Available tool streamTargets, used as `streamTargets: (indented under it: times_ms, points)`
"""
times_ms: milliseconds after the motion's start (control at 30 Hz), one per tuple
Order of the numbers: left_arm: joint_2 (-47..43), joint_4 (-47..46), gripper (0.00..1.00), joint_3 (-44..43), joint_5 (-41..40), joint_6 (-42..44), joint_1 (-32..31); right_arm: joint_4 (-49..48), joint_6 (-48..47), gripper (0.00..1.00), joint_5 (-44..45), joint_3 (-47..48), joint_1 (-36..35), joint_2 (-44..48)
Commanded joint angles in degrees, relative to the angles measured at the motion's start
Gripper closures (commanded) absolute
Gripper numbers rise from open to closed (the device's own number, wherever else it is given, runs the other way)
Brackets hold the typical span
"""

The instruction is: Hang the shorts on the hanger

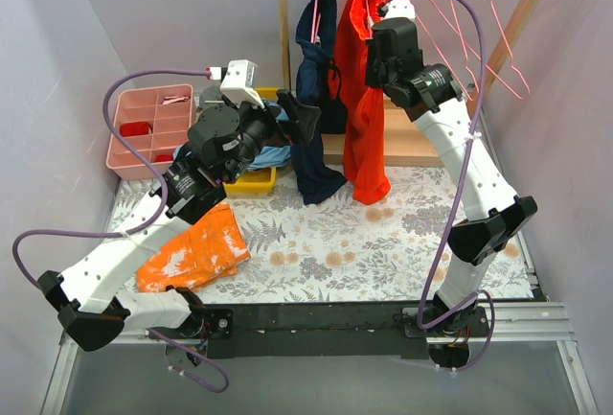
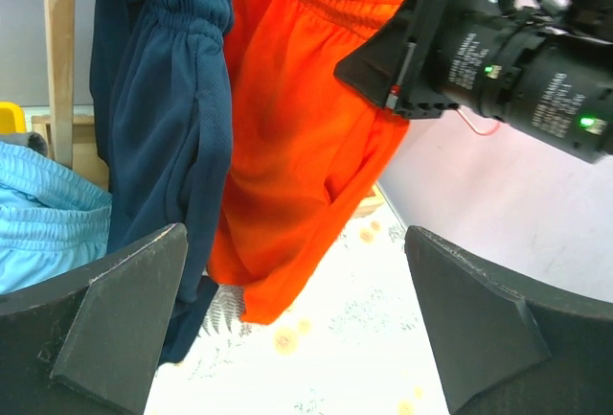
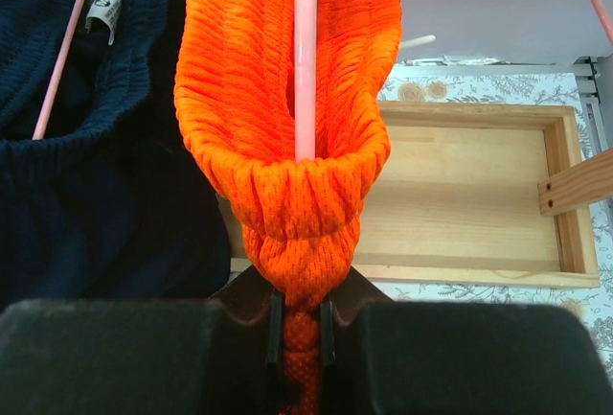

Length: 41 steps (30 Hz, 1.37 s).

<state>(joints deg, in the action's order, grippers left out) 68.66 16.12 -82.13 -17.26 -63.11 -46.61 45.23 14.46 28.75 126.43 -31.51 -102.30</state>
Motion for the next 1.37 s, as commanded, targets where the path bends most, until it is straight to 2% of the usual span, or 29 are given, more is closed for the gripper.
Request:
streamTargets:
  times_ms: [0, 33, 67, 133, 167, 267, 367, 467, 633, 833, 900, 933, 967, 1100, 1333]
  points:
    - [-3.01, 2.07, 0.02, 1.35, 2.40, -0.78, 0.20, -6.47, 0.40, 0.83, 1.66, -0.22, 0.39, 3.60]
    - [-3.27, 2.33, 0.02, 1.53, 2.58, -0.96, 0.20, -6.56, 0.40, 0.78, 1.14, -0.31, 0.39, 3.69]
    - [-3.79, 2.69, 0.02, 2.23, 2.93, -1.31, 0.20, -6.47, 0.40, 0.70, 0.87, -0.66, 0.39, 3.86]
    - [-4.50, 2.95, 0.02, 2.85, 3.37, -1.66, 0.20, -6.38, 0.83, 0.61, -0.09, -1.62, 0.31, 4.83]
    - [-5.11, 3.39, 0.02, 3.20, 3.98, -1.84, 0.20, -6.65, 1.01, 0.52, -0.62, -2.41, 0.31, 5.35]
    - [-5.56, 5.05, 0.02, 3.82, 4.86, -2.01, 0.20, -7.97, 1.19, 0.38, -2.56, -5.58, 0.39, 8.25]
    - [-6.00, 6.64, 0.02, 4.08, 5.65, -2.72, 0.20, -6.83, 1.80, 0.30, -4.32, -7.24, 0.39, 11.32]
    - [-6.61, 8.04, 0.02, 5.04, 6.44, -3.59, 0.20, -8.40, 2.68, 0.23, -6.25, -13.65, 0.39, 16.84]
    - [-7.93, 9.98, 0.02, 8.29, 7.41, -4.56, 0.20, -11.92, 3.65, 0.19, -9.06, -30.06, 0.39, 28.36]
    - [-7.85, 11.48, 0.02, 14.27, 7.14, -6.75, 0.20, -15.35, 5.75, 0.16, -11.61, -50.11, 0.39, 47.35]
    - [-7.75, 11.39, 0.02, 17.87, 7.24, -8.68, 0.20, -16.66, 8.21, 0.16, -13.53, -59.07, 0.39, 53.85]
    - [-7.76, 10.69, 0.02, 19.45, 7.24, -9.65, 0.20, -17.54, 9.09, 0.10, -14.33, -62.07, 0.31, 55.87]
    - [-8.19, 10.25, 0.02, 22.33, 7.24, -11.49, 0.20, -18.24, 10.40, 0.10, -14.95, -67.93, 0.39, 59.72]
    - [-10.03, 6.65, 0.02, 28.93, 6.97, -13.35, 0.20, -20.18, 12.34, 0.08, -17.14, -77.71, 0.39, 65.73]
    - [-11.45, 3.57, 0.02, 33.52, 5.66, -14.85, 0.20, -22.47, 12.53, 0.07, -19.35, -85.20, 0.39, 67.76]
